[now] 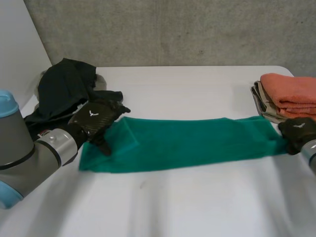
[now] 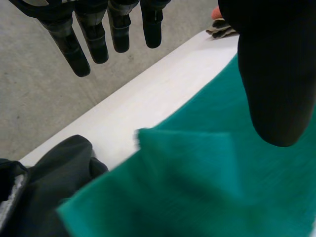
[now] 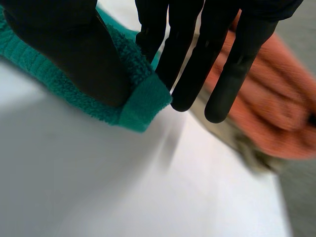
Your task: Fold the laundry.
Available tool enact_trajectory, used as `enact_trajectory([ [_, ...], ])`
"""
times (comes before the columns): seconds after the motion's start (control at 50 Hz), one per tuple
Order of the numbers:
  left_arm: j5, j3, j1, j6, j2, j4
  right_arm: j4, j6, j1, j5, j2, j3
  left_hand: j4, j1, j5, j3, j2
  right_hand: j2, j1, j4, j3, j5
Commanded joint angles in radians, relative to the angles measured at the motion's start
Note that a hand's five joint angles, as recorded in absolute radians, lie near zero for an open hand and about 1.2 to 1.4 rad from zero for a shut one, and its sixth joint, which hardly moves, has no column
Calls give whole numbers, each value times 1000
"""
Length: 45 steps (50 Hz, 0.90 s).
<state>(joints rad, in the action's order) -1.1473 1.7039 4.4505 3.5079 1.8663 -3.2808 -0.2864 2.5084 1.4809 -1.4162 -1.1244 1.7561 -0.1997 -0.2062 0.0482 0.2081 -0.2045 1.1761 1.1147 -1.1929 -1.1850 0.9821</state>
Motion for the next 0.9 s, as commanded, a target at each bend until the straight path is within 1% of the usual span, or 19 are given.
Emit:
enact_trajectory([
  [0.02,3,29,30,-9,-70,3,1,-181,-169,-30,-58,-32,25,32,-48,-34,30,220,282,-203,-211,240],
  [0.08,6,40,47,-16,-84,4,13,-291,-174,-38,-46,-61,25,32,-48,-34,30,220,282,-203,-211,240],
  [0.12,8,45,55,-23,-88,4,29,-382,-133,-44,-37,-78,25,32,-48,-34,30,220,282,-203,-211,240],
  [0.24,12,65,85,-46,-105,9,-52,-395,137,-34,-78,-87,25,32,-48,-34,30,220,282,-203,-211,240],
  [0.26,12,66,87,-49,-107,9,-97,-398,230,-14,-101,-77,25,32,-48,-34,30,220,282,-203,-211,240],
  [0.32,12,79,96,-64,-121,7,-175,-405,372,38,-127,-55,25,32,-48,-34,30,220,282,-203,-211,240],
  [0.34,12,82,98,-67,-124,9,-225,-408,457,83,-126,-34,25,32,-48,-34,30,220,282,-203,-211,240],
  [0.44,14,102,93,-79,-136,4,-347,-427,703,235,-26,8,25,32,-48,-34,30,220,282,-203,-211,240],
  [0.48,17,108,85,-78,-134,0,-364,-457,781,269,36,9,25,32,-48,-34,30,220,282,-203,-211,240],
  [0.56,14,106,59,-76,-124,-10,-355,-532,875,250,125,-18,25,32,-48,-34,30,220,282,-203,-211,240],
  [0.6,14,103,47,-76,-116,-14,-340,-553,887,215,149,-36,25,32,-48,-34,30,220,282,-203,-211,240],
  [0.62,12,99,33,-75,-107,-17,-329,-553,892,192,153,-47,25,32,-48,-34,30,48,110,-32,-39,68],
  [0.64,12,96,24,-73,-102,-20,-306,-539,892,131,152,-64,25,32,-48,-34,30,-770,-709,787,779,-751],
  [0.66,12,91,17,-73,-96,-23,-298,-522,889,97,146,-67,25,32,-48,-34,30,-1002,-940,1018,1010,-982],
  [0.7,8,76,-9,-69,-81,-31,-290,-467,885,36,127,-69,25,32,-48,-34,30,-1002,-940,1018,1010,-982],
  [0.74,1,63,-26,-69,-73,-34,-289,-340,868,-10,78,-61,25,32,-48,-34,30,-1002,-940,1018,1010,-982],
  [0.78,-11,47,-57,-73,-68,-36,-283,-240,836,-14,16,-47,25,32,-48,-34,30,-1002,-940,1018,1010,-982],
  [0.82,-22,36,-77,-75,-67,-37,-258,-71,780,-14,-82,-18,25,32,-48,-34,30,-1002,-940,1018,1010,-982],
  [0.9,-54,16,-128,-79,-67,-39,-168,196,684,-14,-179,11,25,32,-48,-34,30,-1002,-940,1018,1010,-982],
])
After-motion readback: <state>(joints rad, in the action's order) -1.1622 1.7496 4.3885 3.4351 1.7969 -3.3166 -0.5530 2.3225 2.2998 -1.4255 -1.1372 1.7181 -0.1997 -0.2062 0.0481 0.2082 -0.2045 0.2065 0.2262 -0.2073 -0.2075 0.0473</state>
